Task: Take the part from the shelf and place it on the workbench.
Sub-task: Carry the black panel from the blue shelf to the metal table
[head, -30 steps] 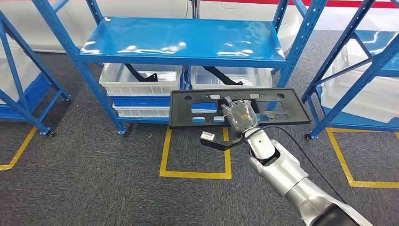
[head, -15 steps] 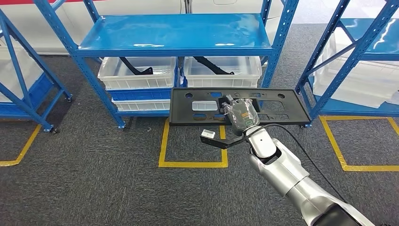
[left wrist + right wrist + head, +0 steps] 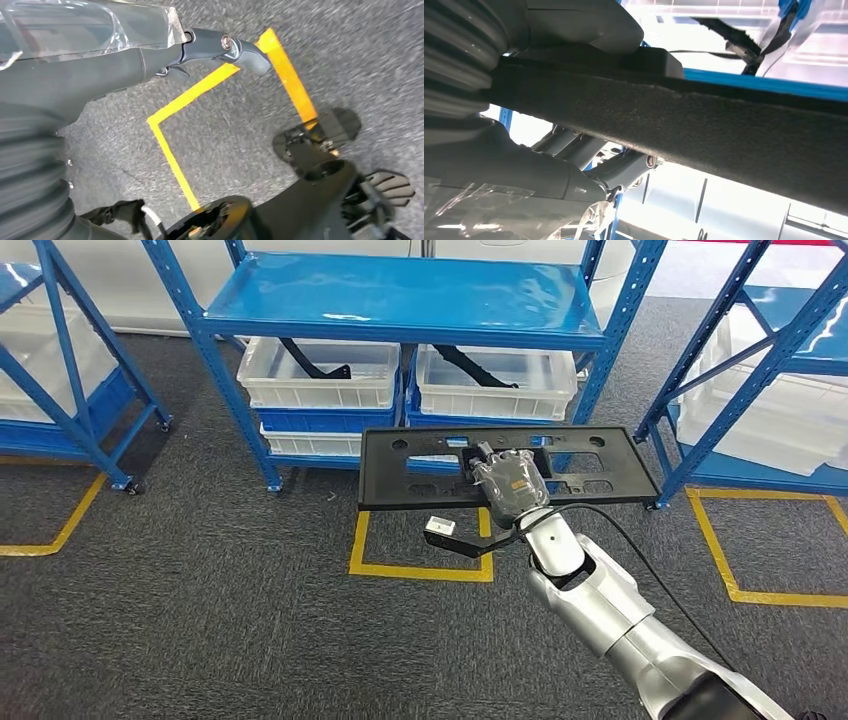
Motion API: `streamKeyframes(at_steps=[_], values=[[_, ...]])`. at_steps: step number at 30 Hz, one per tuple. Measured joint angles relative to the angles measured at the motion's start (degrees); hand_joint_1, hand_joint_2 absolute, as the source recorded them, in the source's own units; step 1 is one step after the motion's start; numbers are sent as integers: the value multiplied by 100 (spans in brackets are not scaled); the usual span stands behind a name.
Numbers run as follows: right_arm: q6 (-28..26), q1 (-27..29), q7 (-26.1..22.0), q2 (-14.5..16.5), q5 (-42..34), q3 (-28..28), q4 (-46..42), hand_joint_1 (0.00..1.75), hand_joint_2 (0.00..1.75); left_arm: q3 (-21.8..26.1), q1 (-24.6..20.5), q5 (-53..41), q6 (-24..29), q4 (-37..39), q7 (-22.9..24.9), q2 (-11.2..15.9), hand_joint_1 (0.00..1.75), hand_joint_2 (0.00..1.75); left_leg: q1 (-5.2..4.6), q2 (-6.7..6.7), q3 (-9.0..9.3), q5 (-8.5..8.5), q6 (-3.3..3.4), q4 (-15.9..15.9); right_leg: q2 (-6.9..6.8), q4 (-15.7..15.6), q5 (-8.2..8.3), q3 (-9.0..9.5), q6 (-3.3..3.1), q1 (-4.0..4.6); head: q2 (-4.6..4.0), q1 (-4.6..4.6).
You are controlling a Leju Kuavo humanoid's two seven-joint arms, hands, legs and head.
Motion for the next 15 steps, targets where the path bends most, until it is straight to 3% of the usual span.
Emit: streamKeyframes(at_steps=[1,2,4,6,7,9,10,12,14,15], values=[[6,22,5,-6,0,0,0,175,175,-1,11,-10,0,0,0,0,0,175,-5,-35,-33,29,-3,2,4,107,-21,-8,-5,0,0,0],[10,39,8,-9,0,0,-1,175,175,-1,20,-23,-1,0,0,0,0,175,-9,-73,-62,56,-12,4,17,-40,63,111,-21,1,0,0],[15,44,11,-10,0,-3,-10,175,175,-1,24,-54,-2,0,0,-1,0,175,-12,-155,-97,104,-41,5,177,-892,375,654,-88,4,0,0],[18,32,17,-9,0,-19,-21,175,175,-1,7,-75,-1,0,1,-2,0,175,-29,-226,-131,141,-85,11,370,-1641,544,1102,-155,11,-1,1],[20,29,21,-9,0,-30,-24,175,175,-1,0,-79,0,0,2,-2,0,175,-29,-262,-149,160,-115,9,412,-1793,552,1188,-177,19,-1,1],[27,28,25,-13,-1,-45,-34,175,175,-1,4,-80,0,0,5,9,0,175,-23,-341,-185,202,-187,-7,313,-1841,576,1193,-220,22,-1,2],[30,25,27,-13,-1,-49,-39,175,175,-2,12,-80,-1,0,6,15,0,175,-20,-318,-220,177,-218,33,254,-1860,601,1191,-249,11,-1,0],[33,16,27,-10,-1,-55,-54,175,175,-2,17,-81,-4,0,8,26,0,175,-7,-151,-436,-93,-280,463,130,-1897,654,1174,-306,-16,-1,-1],[36,19,34,-14,0,-57,-63,175,175,0,-6,-82,-7,0,9,23,0,175,21,5,-848,-546,-350,1368,3,-1898,674,1135,-329,-3,-1,-2],[37,29,38,-19,0,-57,-63,175,175,2,-21,-85,-8,0,9,23,0,175,31,30,-1011,-690,-378,1745,-66,-1897,682,1118,-330,1,-1,-3]])
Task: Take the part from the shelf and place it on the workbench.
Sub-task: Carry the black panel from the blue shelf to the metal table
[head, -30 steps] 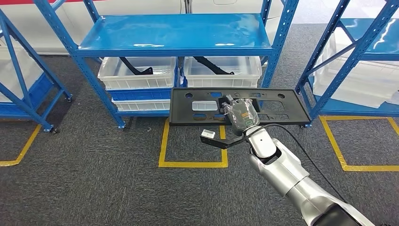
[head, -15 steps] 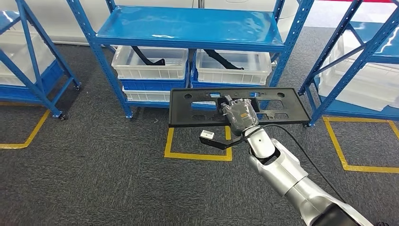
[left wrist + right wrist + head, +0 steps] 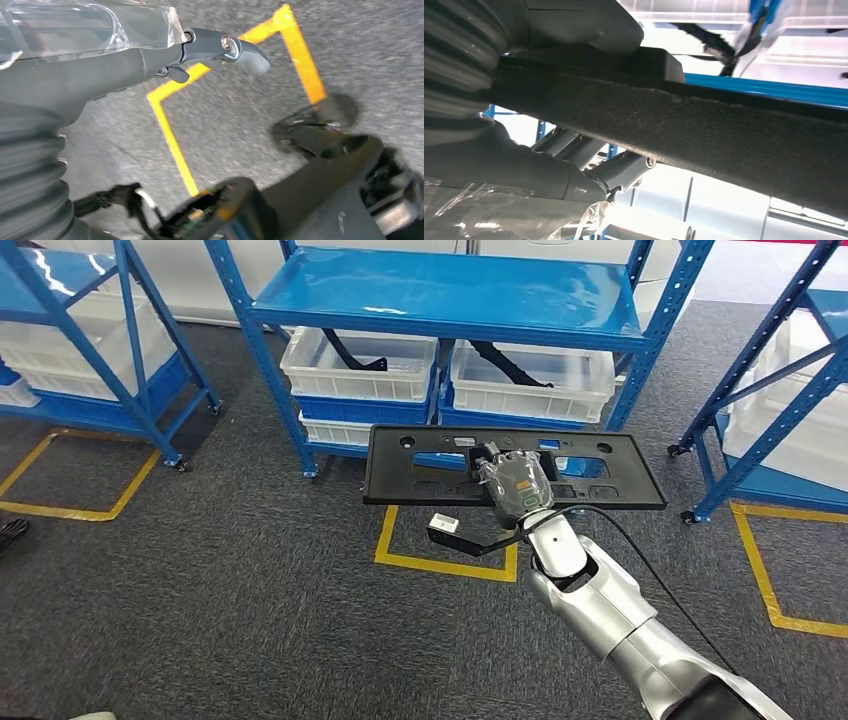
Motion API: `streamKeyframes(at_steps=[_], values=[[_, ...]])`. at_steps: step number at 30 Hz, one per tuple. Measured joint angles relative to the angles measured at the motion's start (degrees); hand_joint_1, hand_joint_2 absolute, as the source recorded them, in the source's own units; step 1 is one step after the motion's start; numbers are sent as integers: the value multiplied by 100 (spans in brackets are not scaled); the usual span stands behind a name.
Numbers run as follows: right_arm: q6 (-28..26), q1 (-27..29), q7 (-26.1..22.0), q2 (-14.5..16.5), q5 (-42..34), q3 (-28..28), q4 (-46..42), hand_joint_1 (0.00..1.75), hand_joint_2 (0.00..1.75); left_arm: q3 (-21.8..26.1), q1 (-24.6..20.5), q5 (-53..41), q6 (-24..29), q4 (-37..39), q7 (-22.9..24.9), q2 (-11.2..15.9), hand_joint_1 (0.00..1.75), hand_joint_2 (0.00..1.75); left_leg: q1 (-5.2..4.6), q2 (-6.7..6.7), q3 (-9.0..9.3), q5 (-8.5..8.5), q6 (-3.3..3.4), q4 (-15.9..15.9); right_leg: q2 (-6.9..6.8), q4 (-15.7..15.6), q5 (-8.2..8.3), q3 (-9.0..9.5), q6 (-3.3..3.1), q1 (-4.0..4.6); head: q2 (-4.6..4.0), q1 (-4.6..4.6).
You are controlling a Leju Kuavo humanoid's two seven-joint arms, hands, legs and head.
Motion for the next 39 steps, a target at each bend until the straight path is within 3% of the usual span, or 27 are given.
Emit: streamKeyframes(at_steps=[1,2,3,5,7,9,10,12,14,15,16,17,18,20,21,23,25,27,29,31,32,33,34,36,38,39], values=[[1,13,5,-4,0,0,0,175,175,1,-13,-7,-1,0,2,0,0,175,10,14,-65,-47,-24,193,-68,2,6,-13,2,2,0,1],[1,26,9,-7,1,0,-2,175,175,2,-21,-24,-1,0,7,1,0,175,20,32,23,34,-39,88,-133,5,12,-20,8,1,0,1],[1,36,13,-7,1,-1,-6,175,175,1,-22,-48,1,0,14,4,0,175,28,72,228,198,-45,-251,-192,9,14,-22,16,0,0,1],[0,42,32,-10,1,-13,-28,175,175,0,-27,-89,5,0,24,21,0,175,18,289,749,543,-30,-1192,-299,30,9,-27,56,18,0,2],[3,39,54,-23,1,-40,-51,175,175,-1,-49,-105,9,0,24,40,0,175,-9,422,973,676,45,-1681,-398,48,3,-43,117,50,0,5],[7,47,64,-31,5,-58,-62,175,175,-1,-55,-120,9,0,23,54,0,175,-31,328,950,699,146,-1724,-499,51,5,-50,177,50,1,7],[7,55,64,-32,9,-66,-67,175,175,-1,-47,-128,8,0,23,59,0,175,-32,272,939,717,189,-1729,-466,86,-31,-63,211,34,1,6],[7,68,64,-40,18,-89,-81,175,175,-1,-39,-147,5,0,22,69,0,175,-17,176,919,765,273,-1740,-223,472,-301,-230,272,6,1,6],[10,84,64,-67,32,-114,-93,175,175,-1,-41,-158,6,0,16,75,0,175,-15,69,893,792,318,-1739,30,1359,-749,-629,301,-2,1,6],[13,99,64,-83,40,-119,-94,175,175,-1,-38,-161,7,0,13,76,0,175,-20,8,885,798,327,-1738,72,1770,-901,-820,303,-1,0,6],[16,118,63,-95,46,-122,-94,175,175,-1,-33,-162,8,0,9,76,0,175,-25,-60,881,802,331,-1737,88,2008,-949,-935,296,0,0,6],[20,134,62,-103,50,-123,-94,175,175,-1,-26,-164,8,0,7,76,0,175,-27,-130,883,804,331,-1736,98,1982,-870,-926,281,0,0,6],[21,141,61,-105,52,-126,-95,175,175,-1,-21,-168,6,0,6,76,0,175,-28,-198,887,807,327,-1735,127,1710,-693,-799,257,0,0,6],[23,128,58,-106,56,-141,-105,175,175,-1,-27,-179,-1,0,3,74,0,175,-35,-334,889,814,309,-1731,353,811,-262,-371,185,5,0,7],[27,113,57,-107,58,-154,-114,175,175,-1,-36,-184,-4,0,1,73,0,175,-39,-395,878,820,292,-1728,476,440,-128,-198,155,6,0,7],[42,91,56,-110,58,-174,-129,175,175,0,-53,-188,-7,0,-1,69,0,175,-29,-515,835,840,231,-1732,589,116,-56,-55,110,22,0,7],[56,75,56,-110,57,-184,-143,175,175,1,-48,-190,-7,0,-1,77,0,175,-11,-584,786,850,154,-1735,449,73,-38,-45,74,15,0,5],[68,56,56,-105,57,-191,-156,175,175,0,-43,-193,-10,1,-1,89,0,175,-19,-373,618,668,93,-1446,306,24,-9,-26,30,-15,0,2],[90,51,59,-110,58,-197,-165,175,175,1,-55,-197,-11,2,1,95,0,175,-9,-79,212,274,41,-624,172,12,-7,-23,6,-13,0,0],[121,65,63,-122,63,-199,-169,175,175,1,-55,-200,-12,2,9,96,0,175,13,8,-176,33,-4,143,28,15,-16,-26,-1,0,0,1],[135,75,62,-126,64,-199,-173,175,175,0,-46,-202,-14,2,13,96,0,175,19,23,-221,70,-16,214,-40,16,-23,-24,0,2,0,0],[147,82,62,-127,66,-199,-179,175,175,0,-38,-203,-15,2,15,98,0,175,23,42,-128,215,-18,10,-101,17,-31,-18,7,2,0,1],[155,83,61,-127,66,-199,-187,175,175,1,-34,-204,-16,2,15,102,0,175,21,96,77,424,-8,-407,-158,19,-42,-7,19,3,0,1],[160,71,63,-133,66,-209,-202,175,175,2,-43,-208,-16,2,14,110,0,175,-17,340,542,781,47,-1316,-262,29,-74,13,63,30,0,1],[163,63,68,-148,65,-231,-207,175,175,2,-51,-215,-19,2,9,114,0,175,-56,462,728,891,114,-1712,-367,42,-103,18,113,73,0,3],[166,64,70,-154,63,-240,-208,175,175,2,-47,-220,-24,2,8,115,0,175,-63,403,723,891,145,-1738,-424,48,-115,16,135,82,0,3]])
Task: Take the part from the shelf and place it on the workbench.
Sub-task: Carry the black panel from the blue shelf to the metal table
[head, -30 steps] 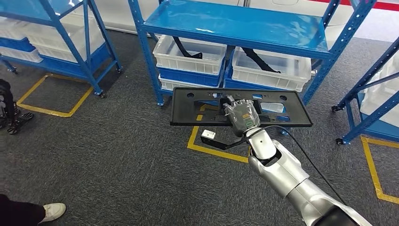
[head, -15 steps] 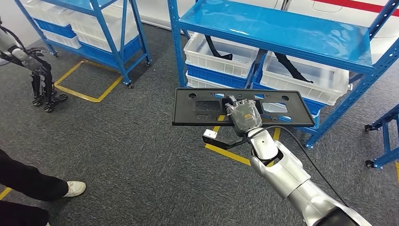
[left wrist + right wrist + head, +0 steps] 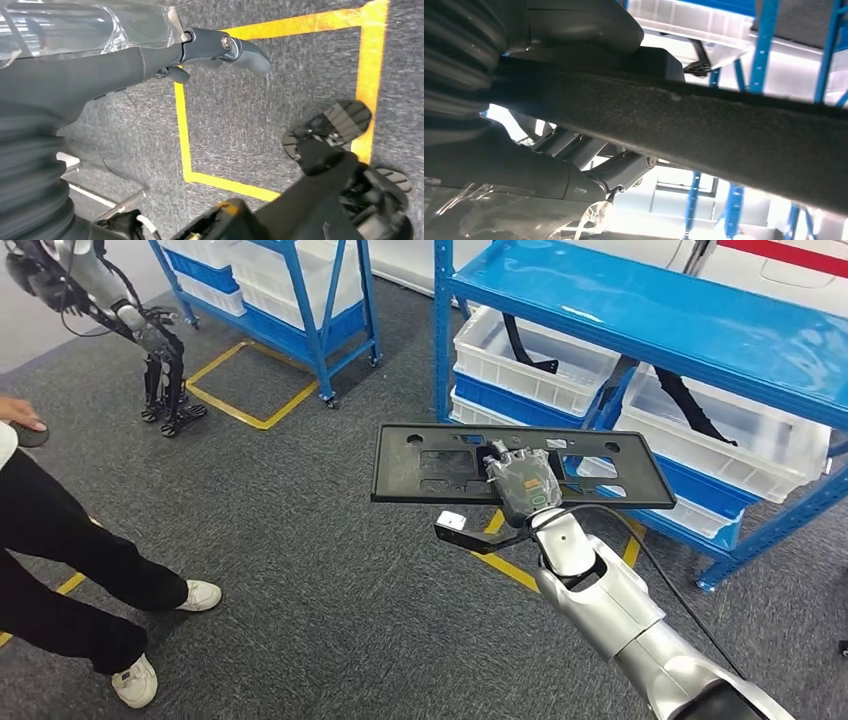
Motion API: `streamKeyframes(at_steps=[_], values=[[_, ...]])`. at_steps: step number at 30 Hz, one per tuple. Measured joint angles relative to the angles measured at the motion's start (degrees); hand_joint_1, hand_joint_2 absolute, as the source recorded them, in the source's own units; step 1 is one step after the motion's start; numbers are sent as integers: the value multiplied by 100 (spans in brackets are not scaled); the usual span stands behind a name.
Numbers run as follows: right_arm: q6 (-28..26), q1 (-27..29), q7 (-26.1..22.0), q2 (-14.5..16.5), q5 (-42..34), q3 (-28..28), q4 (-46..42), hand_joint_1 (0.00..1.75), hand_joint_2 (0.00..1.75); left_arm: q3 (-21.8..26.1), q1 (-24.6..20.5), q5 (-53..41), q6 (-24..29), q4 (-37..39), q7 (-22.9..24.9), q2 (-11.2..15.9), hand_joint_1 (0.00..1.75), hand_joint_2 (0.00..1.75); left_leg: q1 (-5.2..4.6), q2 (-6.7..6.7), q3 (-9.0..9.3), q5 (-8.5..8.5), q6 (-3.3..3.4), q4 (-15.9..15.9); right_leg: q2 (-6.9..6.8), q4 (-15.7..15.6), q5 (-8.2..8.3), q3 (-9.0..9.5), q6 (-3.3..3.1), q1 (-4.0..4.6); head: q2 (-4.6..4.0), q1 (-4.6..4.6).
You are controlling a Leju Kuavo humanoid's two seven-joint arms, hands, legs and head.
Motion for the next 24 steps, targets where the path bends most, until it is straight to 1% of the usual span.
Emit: streamKeyframes(at_steps=[1,2,3,4,5,6,7,8,9,10,11,12,13,14,15,16,17,18,19,20,21,22,23,24], values=[[3,3,2,-3,-3,-7,-2,175,175,0,13,-4,-5,0,-2,1,0,175,9,-58,-11,12,32,0,-24,7,-22,-2,27,-8,1,0],[5,6,3,-7,-6,-15,-6,175,175,0,27,-8,-12,0,-2,1,0,175,17,-114,-13,22,61,-5,34,64,-82,-22,55,-22,1,0],[7,9,3,-12,-9,-24,-15,175,175,0,36,-14,-18,0,-3,3,0,175,27,-168,-12,33,96,-14,150,242,-208,-97,82,-41,1,-1],[8,14,3,-22,-11,-33,-24,175,175,0,40,-19,-20,0,-3,5,0,175,39,-220,-10,40,124,-19,297,556,-395,-237,106,-57,1,1],[9,24,3,-37,-12,-38,-31,175,175,0,41,-23,-24,0,-4,7,0,175,39,-281,-12,40,143,-19,428,997,-614,-435,120,-63,1,1],[10,42,3,-56,-13,-39,-35,175,175,0,42,-26,-26,0,-4,9,0,175,41,-346,-11,39,158,-18,493,1470,-809,-661,130,-66,0,1],[13,67,3,-75,-13,-39,-35,175,175,0,47,-28,-27,0,-4,10,0,175,42,-418,-8,37,163,-17,515,1821,-914,-840,137,-66,0,1],[19,94,3,-92,-13,-39,-35,175,175,0,53,-32,-31,0,-3,11,0,175,44,-495,-4,37,165,-16,521,1957,-899,-928,140,-69,0,0],[25,114,3,-103,-13,-39,-36,175,175,0,60,-36,-33,0,-3,11,0,175,49,-571,1,36,163,-14,529,1824,-758,-893,138,-76,0,0],[31,124,3,-108,-13,-41,-39,175,175,0,66,-42,-35,0,-2,11,0,175,56,-647,10,34,159,-12,565,1454,-525,-740,136,-89,0,0],[35,127,3,-111,-13,-45,-45,175,175,0,69,-50,-38,0,-2,11,0,175,62,-720,17,31,148,-13,674,971,-276,-530,136,-113,0,0],[36,126,3,-117,-13,-50,-53,175,175,0,68,-55,-43,1,-1,13,0,175,60,-786,12,28,129,-5,805,536,-91,-335,137,-134,0,0],[39,127,3,-125,-13,-56,-63,175,175,0,66,-60,-47,1,1,15,0,175,60,-846,-1,32,102,-4,916,243,16,-205,137,-149,0,0],[43,133,3,-132,-14,-61,-70,175,175,0,69,-63,-52,2,3,18,0,175,63,-907,-20,42,70,-9,980,108,44,-147,131,-152,1,1],[50,140,3,-138,-14,-65,-75,175,175,0,77,-63,-56,3,5,21,0,175,70,-967,-38,58,36,-19,959,88,34,-137,114,-138,1,0],[60,146,3,-139,-15,-70,-80,175,175,0,92,-64,-59,6,7,25,0,175,79,-1003,-55,67,2,-33,891,86,41,-138,86,-139,1,0],[71,149,3,-137,-15,-75,-84,175,175,-1,108,-69,-65,9,7,27,0,175,72,-931,-89,41,-30,1,827,75,48,-131,52,-139,1,-2],[80,148,3,-133,-16,-79,-92,175,175,-1,114,-73,-69,11,7,28,0,175,64,-798,-166,-44,-58,140,764,63,55,-125,9,-147,1,-3],[89,144,3,-132,-18,-84,-101,175,175,-2,108,-78,-72,15,7,31,0,175,52,-635,-305,-189,-80,418,694,51,59,-118,-31,-146,1,-4],[98,143,3,-133,-19,-87,-108,175,175,-2,94,-80,-73,17,7,30,0,175,52,-479,-509,-379,-95,834,626,50,52,-115,-64,-131,1,-5],[109,146,3,-136,-19,-89,-113,175,175,-1,79,-80,-72,19,7,30,0,175,63,-415,-749,-568,-106,1320,548,50,44,-113,-89,-115,1,-4],[119,151,3,-138,-19,-90,-114,175,175,-1,71,-80,-72,20,7,30,0,175,73,-394,-958,-695,-112,1724,473,50,35,-109,-101,-94,0,-5],[129,157,3,-139,-19,-90,-115,175,175,0,68,-80,-73,20,7,29,0,175,82,-386,-1080,-730,-110,1944,405,51,24,-102,-109,-84,0,-4],[136,162,3,-138,-19,-90,-119,175,175,-1,71,-80,-74,20,7,28,0,175,80,-377,-1067,-649,-99,1902,341,51,12,-89,-111,-71,0,-4]])
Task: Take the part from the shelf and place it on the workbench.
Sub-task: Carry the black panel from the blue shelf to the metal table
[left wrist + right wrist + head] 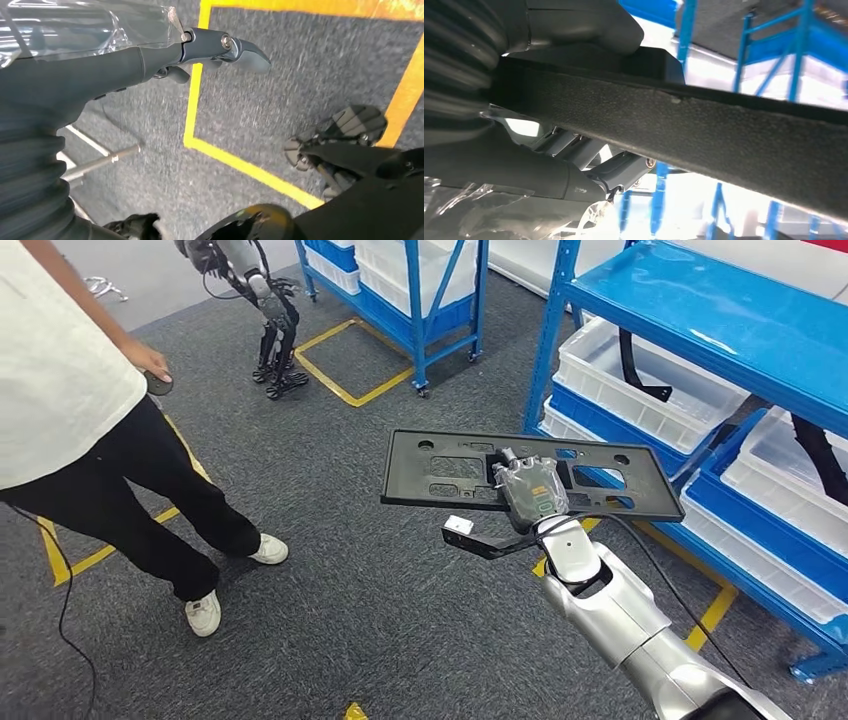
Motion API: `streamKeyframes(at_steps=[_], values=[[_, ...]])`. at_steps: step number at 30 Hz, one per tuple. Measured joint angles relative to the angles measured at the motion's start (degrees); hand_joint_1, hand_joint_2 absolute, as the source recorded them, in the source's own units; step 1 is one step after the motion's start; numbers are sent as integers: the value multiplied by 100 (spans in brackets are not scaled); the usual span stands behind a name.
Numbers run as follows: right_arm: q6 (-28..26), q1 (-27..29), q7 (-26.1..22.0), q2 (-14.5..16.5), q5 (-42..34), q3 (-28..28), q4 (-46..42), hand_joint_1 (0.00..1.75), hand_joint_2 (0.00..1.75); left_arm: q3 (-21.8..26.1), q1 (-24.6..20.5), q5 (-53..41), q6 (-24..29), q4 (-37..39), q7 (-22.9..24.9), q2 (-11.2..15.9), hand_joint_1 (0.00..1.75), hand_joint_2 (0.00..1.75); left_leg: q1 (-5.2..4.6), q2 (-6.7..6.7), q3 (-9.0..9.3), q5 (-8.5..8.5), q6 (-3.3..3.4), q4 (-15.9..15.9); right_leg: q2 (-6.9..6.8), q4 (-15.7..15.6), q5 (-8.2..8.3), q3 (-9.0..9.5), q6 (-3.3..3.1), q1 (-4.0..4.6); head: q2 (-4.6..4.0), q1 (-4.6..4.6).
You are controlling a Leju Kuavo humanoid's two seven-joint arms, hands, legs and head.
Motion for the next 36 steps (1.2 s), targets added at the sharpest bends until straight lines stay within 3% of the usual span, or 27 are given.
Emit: streamKeyframes(at_steps=[1,3,4,5,8,10,12,13,14,15,16,18,19,21,23,25,27,29,30,31,32,34,36], values=[[3,2,-2,1,1,0,-7,175,175,0,2,0,-1,0,-2,0,0,175,-11,28,153,181,24,-317,-58,0,-16,20,2,10,0,0],[9,-4,-7,2,4,-3,-20,175,175,0,-3,0,-2,0,-7,0,0,175,-85,244,655,583,103,-1276,-175,2,-61,68,28,35,0,-1],[14,-10,-8,-1,5,-6,-24,175,175,1,-11,0,-2,0,-10,0,0,175,-124,349,841,695,137,-1638,-228,5,-82,82,45,49,0,0],[19,-15,-8,-3,5,-9,-25,175,175,1,-15,0,-2,1,-12,0,0,175,-157,415,943,734,161,-1838,-277,6,-98,88,64,63,0,0],[36,-16,-10,2,7,-15,-29,175,175,1,5,1,-2,4,-15,0,0,175,-168,284,968,731,208,-1928,-381,17,-156,103,122,68,0,1],[39,-16,-11,4,7,-20,-43,175,175,1,8,1,-4,6,-15,2,0,175,-139,176,998,755,261,-1971,-177,344,-397,-21,156,48,1,2],[41,-1,-14,-9,7,-25,-54,175,175,1,-5,1,-8,7,-15,3,0,175,-118,63,1014,764,290,-1984,115,1193,-801,-416,167,38,1,2],[45,19,-15,-19,7,-26,-54,175,175,1,-5,1,-10,7,-15,3,0,175,-115,0,1019,763,295,-1984,180,1632,-944,-644,174,37,1,2],[50,43,-16,-28,7,-26,-54,175,175,1,-2,1,-12,7,-15,2,0,175,-107,-71,1027,762,294,-1983,208,1906,-983,-807,184,33,1,2],[53,64,-17,-34,7,-26,-54,175,175,1,2,0,-15,7,-16,2,0,175,-94,-144,1038,758,290,-1981,216,1931,-895,-859,196,26,2,1],[57,75,-21,-37,6,-27,-54,175,175,1,3,0,-16,7,-17,2,0,175,-76,-218,1054,752,280,-1977,225,1693,-693,-785,209,12,2,1],[57,63,-29,-37,5,-28,-54,175,175,1,-5,-1,-16,7,-23,2,0,175,-43,-356,1084,727,238,-1966,385,795,-180,-410,254,-47,1,0],[58,47,-33,-37,4,-29,-54,175,175,1,-16,-2,-15,8,-26,2,0,175,-35,-420,1077,718,207,-1952,494,402,-17,-244,269,-78,0,1],[62,30,-37,-38,2,-30,-54,175,175,1,-30,-3,-13,9,-28,2,0,175,-28,-543,1030,728,141,-1946,615,67,66,-107,267,-103,1,1],[66,26,-42,-25,-2,-30,-54,175,175,1,-15,-4,-13,9,-28,0,0,175,-8,-622,977,736,87,-1944,497,60,54,-112,208,-87,1,0],[67,7,-45,-1,-5,-30,-55,175,175,1,-3,-4,-15,10,-28,-6,0,175,-20,-411,811,556,35,-1643,376,52,59,-106,134,-84,1,-2],[73,-12,-44,9,-10,-31,-55,175,175,1,-17,-4,-17,11,-28,-11,0,175,-35,-102,410,170,-6,-813,255,47,54,-101,79,-64,0,-3],[93,-6,-48,5,-23,-31,-54,175,175,1,-18,-5,-23,11,-27,-12,0,175,-32,-12,1,-95,-12,-2,124,47,38,-94,52,-35,1,-2],[103,0,-50,3,-27,-31,-54,175,175,1,-8,-5,-27,11,-27,-13,0,175,-35,-3,-61,-79,-1,102,62,47,29,-87,40,-24,1,-2],[112,4,-54,3,-31,-31,-54,175,175,1,1,-6,-31,11,-26,-13,0,175,-45,6,15,49,24,-73,4,46,17,-76,32,-16,1,-2],[116,5,-56,5,-34,-31,-54,175,175,1,7,-7,-32,11,-26,-13,0,175,-67,49,216,256,61,-485,-49,44,4,-60,27,-11,1,-2],[119,-1,-59,7,-45,-32,-54,175,175,1,-2,-12,-32,11,-26,-11,0,175,-164,276,714,640,157,-1462,-144,37,-26,-32,37,0,1,-2],[128,10,-58,-3,-64,-34,-54,175,175,2,-14,-17,-32,11,-23,-8,0,175,-248,421,948,762,211,-1925,-244,31,-50,-22,67,19,0,-2]])
